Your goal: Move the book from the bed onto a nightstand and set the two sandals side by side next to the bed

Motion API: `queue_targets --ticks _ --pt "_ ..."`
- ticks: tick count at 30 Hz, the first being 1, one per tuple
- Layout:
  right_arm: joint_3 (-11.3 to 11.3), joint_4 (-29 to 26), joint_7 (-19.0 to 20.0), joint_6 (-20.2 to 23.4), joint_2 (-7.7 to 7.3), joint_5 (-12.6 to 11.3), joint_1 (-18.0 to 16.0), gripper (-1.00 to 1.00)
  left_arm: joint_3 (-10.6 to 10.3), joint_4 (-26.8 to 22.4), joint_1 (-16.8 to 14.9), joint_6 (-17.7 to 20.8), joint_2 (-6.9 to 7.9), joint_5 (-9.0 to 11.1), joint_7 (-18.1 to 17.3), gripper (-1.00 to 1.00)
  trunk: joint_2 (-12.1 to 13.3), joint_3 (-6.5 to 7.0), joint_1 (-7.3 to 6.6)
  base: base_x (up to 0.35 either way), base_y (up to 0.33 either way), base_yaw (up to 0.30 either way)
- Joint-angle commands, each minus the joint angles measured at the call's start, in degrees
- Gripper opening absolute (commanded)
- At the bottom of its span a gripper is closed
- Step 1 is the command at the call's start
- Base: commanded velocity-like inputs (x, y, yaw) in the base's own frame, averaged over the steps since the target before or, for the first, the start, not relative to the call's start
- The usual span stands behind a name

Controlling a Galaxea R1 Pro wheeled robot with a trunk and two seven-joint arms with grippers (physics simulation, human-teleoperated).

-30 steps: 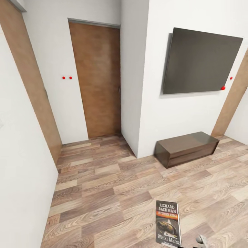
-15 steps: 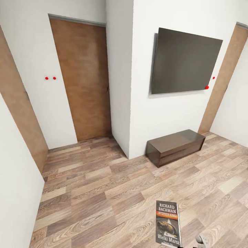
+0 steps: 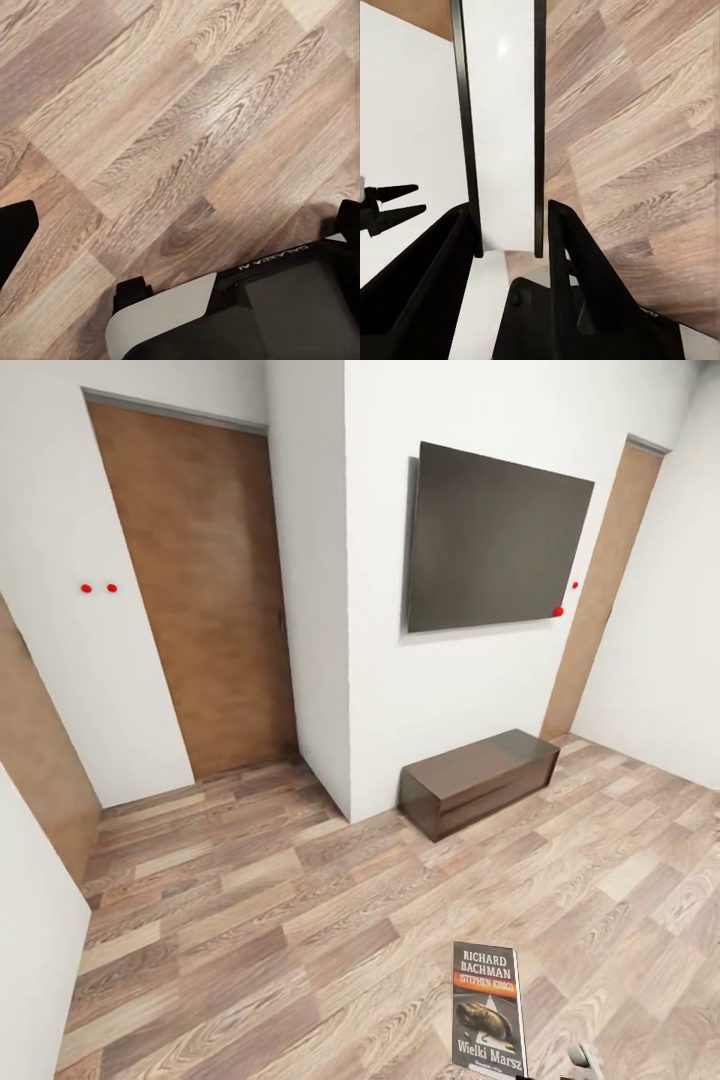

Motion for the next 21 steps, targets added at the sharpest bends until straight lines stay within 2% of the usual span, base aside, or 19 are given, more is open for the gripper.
queue_targets --ticks 1,21 --pt "0.3 0.0 0.1 0.6 -0.07 -0.6 -0.1 -1.00 0.5 0.0 0.0 -0.2 0.02 -0.5 -0.2 1.00 -0.1 -0.08 0.01 0.000 0.000 -0.198" --pt "0.3 0.0 0.1 0.6 -0.07 -0.6 -0.1 -1.00 0.5 0.0 0.0 -0.2 0.02 -0.5 -0.2 1.00 -0.1 -0.08 0.01 0.000 0.000 -0.198"
